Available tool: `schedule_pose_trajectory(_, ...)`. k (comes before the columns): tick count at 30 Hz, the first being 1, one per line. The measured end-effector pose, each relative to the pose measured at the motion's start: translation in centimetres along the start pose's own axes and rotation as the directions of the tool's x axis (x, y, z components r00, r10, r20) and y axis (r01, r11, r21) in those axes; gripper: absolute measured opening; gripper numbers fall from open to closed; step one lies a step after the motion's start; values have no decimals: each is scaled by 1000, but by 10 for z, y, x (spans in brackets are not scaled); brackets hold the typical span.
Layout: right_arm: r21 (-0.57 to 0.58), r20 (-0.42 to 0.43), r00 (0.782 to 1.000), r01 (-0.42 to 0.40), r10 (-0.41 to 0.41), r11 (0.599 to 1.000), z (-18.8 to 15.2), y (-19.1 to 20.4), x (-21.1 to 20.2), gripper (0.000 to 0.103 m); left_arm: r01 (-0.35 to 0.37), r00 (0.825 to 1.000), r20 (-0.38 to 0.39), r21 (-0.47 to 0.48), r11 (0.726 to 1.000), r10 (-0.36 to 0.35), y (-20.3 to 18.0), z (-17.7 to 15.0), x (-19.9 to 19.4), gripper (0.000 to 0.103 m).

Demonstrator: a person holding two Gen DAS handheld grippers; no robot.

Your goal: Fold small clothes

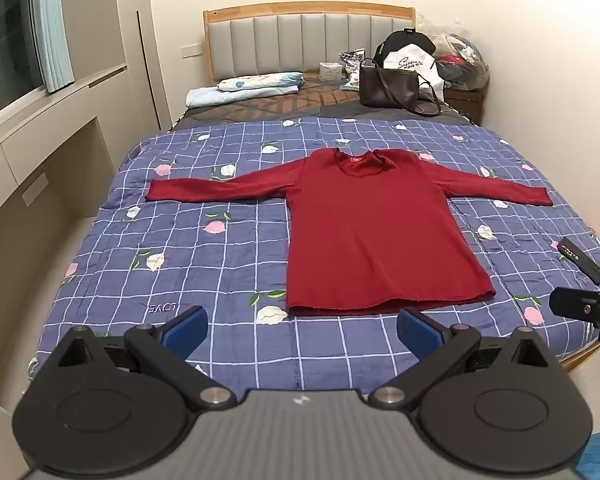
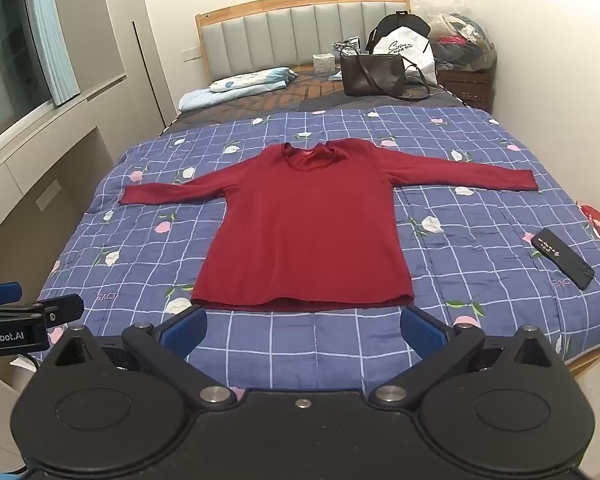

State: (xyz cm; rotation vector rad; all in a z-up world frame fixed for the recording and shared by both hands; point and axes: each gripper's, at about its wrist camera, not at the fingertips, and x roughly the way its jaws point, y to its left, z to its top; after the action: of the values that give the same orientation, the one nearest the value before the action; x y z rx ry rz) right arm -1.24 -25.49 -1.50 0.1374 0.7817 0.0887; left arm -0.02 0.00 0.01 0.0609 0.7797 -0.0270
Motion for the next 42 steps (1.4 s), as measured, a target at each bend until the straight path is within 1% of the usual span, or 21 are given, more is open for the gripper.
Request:
schedule_pose_trajectory(38, 3, -4, 1000, 0, 0, 1000, -1, -1, -3, 103, 0, 1000, -8, 1, 1000, 0, 0, 0, 0, 103)
schedule_pose_trajectory(42, 3, -4, 1000, -1, 1, 1000, -1, -1, -3, 103, 0, 1000, -11, 2, 1000, 0, -2, -5, -1, 103)
